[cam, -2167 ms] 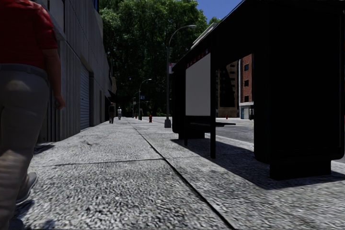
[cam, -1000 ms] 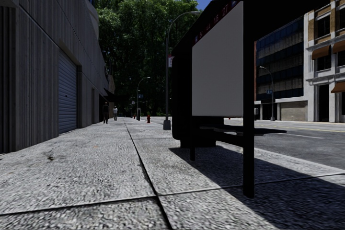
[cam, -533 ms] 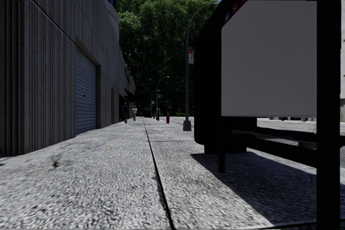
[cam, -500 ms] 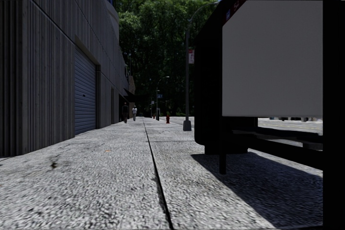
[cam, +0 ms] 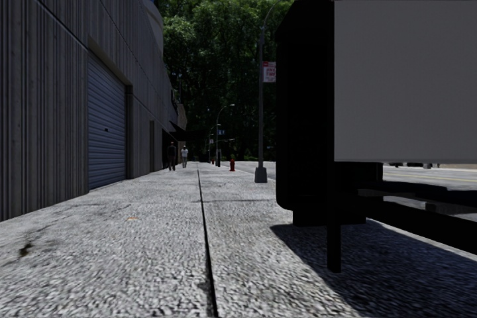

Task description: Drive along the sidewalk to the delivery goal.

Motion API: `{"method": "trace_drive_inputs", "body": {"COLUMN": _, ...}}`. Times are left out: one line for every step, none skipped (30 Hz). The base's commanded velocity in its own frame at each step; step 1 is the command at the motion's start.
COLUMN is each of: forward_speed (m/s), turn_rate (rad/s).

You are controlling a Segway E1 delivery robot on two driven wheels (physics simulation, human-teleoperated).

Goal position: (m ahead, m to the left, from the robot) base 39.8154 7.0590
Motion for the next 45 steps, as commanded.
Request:
{"method": "trace_drive_inputs", "body": {"forward_speed": 1.34, "turn_rate": 0.8}}
{"method": "trace_drive_inputs", "body": {"forward_speed": 1.34, "turn_rate": 0.8}}
{"method": "trace_drive_inputs", "body": {"forward_speed": 1.34, "turn_rate": 0.84}}
{"method": "trace_drive_inputs", "body": {"forward_speed": 1.34, "turn_rate": 0.85}}
{"method": "trace_drive_inputs", "body": {"forward_speed": 1.34, "turn_rate": 0.76}}
{"method": "trace_drive_inputs", "body": {"forward_speed": 1.34, "turn_rate": 0.33}}
{"method": "trace_drive_inputs", "body": {"forward_speed": 1.34, "turn_rate": 0.33}}
{"method": "trace_drive_inputs", "body": {"forward_speed": 1.34, "turn_rate": 0.16}}
{"method": "trace_drive_inputs", "body": {"forward_speed": 1.34, "turn_rate": 0.07}}
{"method": "trace_drive_inputs", "body": {"forward_speed": 1.34, "turn_rate": 0.02}}
{"method": "trace_drive_inputs", "body": {"forward_speed": 1.34, "turn_rate": 0.01}}
{"method": "trace_drive_inputs", "body": {"forward_speed": 1.34, "turn_rate": 0.01}}
{"method": "trace_drive_inputs", "body": {"forward_speed": 1.34, "turn_rate": 0.01}}
{"method": "trace_drive_inputs", "body": {"forward_speed": 1.34, "turn_rate": 0.01}}
{"method": "trace_drive_inputs", "body": {"forward_speed": 1.34, "turn_rate": 0.0}}
{"method": "trace_drive_inputs", "body": {"forward_speed": 1.34, "turn_rate": 0.0}}
{"method": "trace_drive_inputs", "body": {"forward_speed": 1.34, "turn_rate": 0.0}}
{"method": "trace_drive_inputs", "body": {"forward_speed": 1.34, "turn_rate": 0.0}}
{"method": "trace_drive_inputs", "body": {"forward_speed": 1.34, "turn_rate": 0.0}}
{"method": "trace_drive_inputs", "body": {"forward_speed": 1.34, "turn_rate": 0.0}}
{"method": "trace_drive_inputs", "body": {"forward_speed": 1.34, "turn_rate": 0.0}}
{"method": "trace_drive_inputs", "body": {"forward_speed": 1.34, "turn_rate": 0.0}}
{"method": "trace_drive_inputs", "body": {"forward_speed": 1.34, "turn_rate": 0.0}}
{"method": "trace_drive_inputs", "body": {"forward_speed": 1.34, "turn_rate": 0.0}}
{"method": "trace_drive_inputs", "body": {"forward_speed": 1.34, "turn_rate": 0.0}}
{"method": "trace_drive_inputs", "body": {"forward_speed": 1.34, "turn_rate": 0.0}}
{"method": "trace_drive_inputs", "body": {"forward_speed": 1.34, "turn_rate": 0.0}}
{"method": "trace_drive_inputs", "body": {"forward_speed": 1.34, "turn_rate": 0.0}}
{"method": "trace_drive_inputs", "body": {"forward_speed": 1.34, "turn_rate": 0.0}}
{"method": "trace_drive_inputs", "body": {"forward_speed": 1.34, "turn_rate": 0.0}}
{"method": "trace_drive_inputs", "body": {"forward_speed": 1.34, "turn_rate": 0.0}}
{"method": "trace_drive_inputs", "body": {"forward_speed": 1.34, "turn_rate": 0.0}}
{"method": "trace_drive_inputs", "body": {"forward_speed": 1.34, "turn_rate": 0.0}}
{"method": "trace_drive_inputs", "body": {"forward_speed": 1.34, "turn_rate": 0.0}}
{"method": "trace_drive_inputs", "body": {"forward_speed": 1.34, "turn_rate": 0.0}}
{"method": "trace_drive_inputs", "body": {"forward_speed": 1.34, "turn_rate": 0.0}}
{"method": "trace_drive_inputs", "body": {"forward_speed": 1.34, "turn_rate": 0.0}}
{"method": "trace_drive_inputs", "body": {"forward_speed": 1.34, "turn_rate": 0.0}}
{"method": "trace_drive_inputs", "body": {"forward_speed": 1.34, "turn_rate": 0.0}}
{"method": "trace_drive_inputs", "body": {"forward_speed": 1.34, "turn_rate": 0.0}}
{"method": "trace_drive_inputs", "body": {"forward_speed": 1.35, "turn_rate": 0.0}}
{"method": "trace_drive_inputs", "body": {"forward_speed": 1.35, "turn_rate": 0.0}}
{"method": "trace_drive_inputs", "body": {"forward_speed": 1.35, "turn_rate": 0.0}}
{"method": "trace_drive_inputs", "body": {"forward_speed": 1.35, "turn_rate": 0.0}}
{"method": "trace_drive_inputs", "body": {"forward_speed": 1.35, "turn_rate": 0.0}}
